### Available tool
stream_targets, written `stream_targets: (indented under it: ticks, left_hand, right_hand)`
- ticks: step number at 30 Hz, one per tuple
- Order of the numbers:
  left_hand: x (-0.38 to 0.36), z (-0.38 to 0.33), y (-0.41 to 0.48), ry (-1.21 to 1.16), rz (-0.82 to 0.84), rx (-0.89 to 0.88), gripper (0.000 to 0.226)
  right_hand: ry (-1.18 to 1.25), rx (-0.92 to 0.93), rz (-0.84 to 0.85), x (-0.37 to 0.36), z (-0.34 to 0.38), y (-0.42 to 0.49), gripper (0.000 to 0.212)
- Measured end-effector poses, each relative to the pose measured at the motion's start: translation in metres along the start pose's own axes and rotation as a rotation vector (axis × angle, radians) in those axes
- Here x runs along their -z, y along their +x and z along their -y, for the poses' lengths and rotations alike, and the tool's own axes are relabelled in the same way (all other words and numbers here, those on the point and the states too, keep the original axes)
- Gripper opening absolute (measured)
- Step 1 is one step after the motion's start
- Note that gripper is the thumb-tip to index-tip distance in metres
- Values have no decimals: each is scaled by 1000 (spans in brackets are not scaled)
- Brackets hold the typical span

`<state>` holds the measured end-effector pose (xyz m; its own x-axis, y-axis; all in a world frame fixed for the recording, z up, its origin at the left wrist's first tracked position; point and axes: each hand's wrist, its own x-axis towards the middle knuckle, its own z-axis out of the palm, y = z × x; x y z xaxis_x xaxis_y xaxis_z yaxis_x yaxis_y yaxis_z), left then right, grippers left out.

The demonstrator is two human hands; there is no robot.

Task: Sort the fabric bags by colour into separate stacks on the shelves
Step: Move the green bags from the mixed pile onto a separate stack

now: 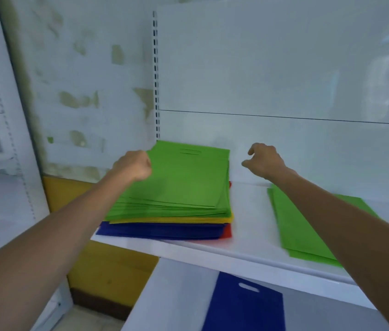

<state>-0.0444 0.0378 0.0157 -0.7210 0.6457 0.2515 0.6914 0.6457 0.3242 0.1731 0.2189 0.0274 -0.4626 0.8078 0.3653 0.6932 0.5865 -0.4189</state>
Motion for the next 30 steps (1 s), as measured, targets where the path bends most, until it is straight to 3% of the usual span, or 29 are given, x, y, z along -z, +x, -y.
stream_targets:
  ticks: [3,7,9,12,14,17,20,24,30]
  left_hand:
    - [-3,48,13,-13,18,77,27]
    - [-12,81,26,-162,45,113,55]
    - [-16,86,30,-231,78,80,55]
    - [-21,83,35,-308,78,31,41]
    - [-25,80,41,-303,108,4,43]
    - [-26,74,47,-292,108,33,46]
    - [-25,68,45,-260,20,24,33]
    - [-13,50,30,14,-218,-73,16]
    - [7,4,19,-9,-335,-227,29]
  right_hand:
    - [20,-4,71,-27,28,1,16]
    - [46,-78,115,-64,49,-3,28]
    - [34,-130,113,-80,50,-4,27]
    - [60,-204,71,-89,45,-2,27]
    - [124,-260,12,-91,41,0,38]
    - [125,-280,-72,-95,41,4,30]
    - [47,-230,-129,-94,47,1,20]
    - [-53,-115,-212,-84,54,-2,12]
    - [-18,-68,-329,-42,35,-1,26]
